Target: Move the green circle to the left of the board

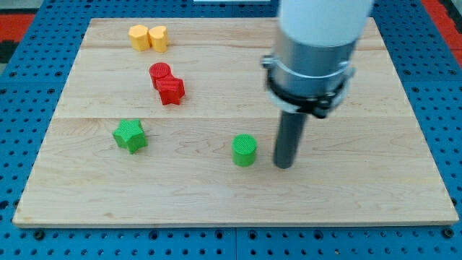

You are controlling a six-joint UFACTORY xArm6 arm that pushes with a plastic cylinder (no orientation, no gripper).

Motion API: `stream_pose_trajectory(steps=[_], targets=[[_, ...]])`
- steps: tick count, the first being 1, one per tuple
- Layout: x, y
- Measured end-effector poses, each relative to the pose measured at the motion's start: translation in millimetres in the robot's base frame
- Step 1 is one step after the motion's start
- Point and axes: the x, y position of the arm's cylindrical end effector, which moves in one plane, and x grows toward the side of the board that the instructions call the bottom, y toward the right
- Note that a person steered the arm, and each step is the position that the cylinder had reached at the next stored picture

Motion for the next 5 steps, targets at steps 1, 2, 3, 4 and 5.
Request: stream_pose_trajectory(steps=[1,2,3,4,5], targets=[[-37.0,-44.5],[-56.9,-47.4],[-32.5,-64.2],[-32.3,-62.0],[-11.0,-45.0]])
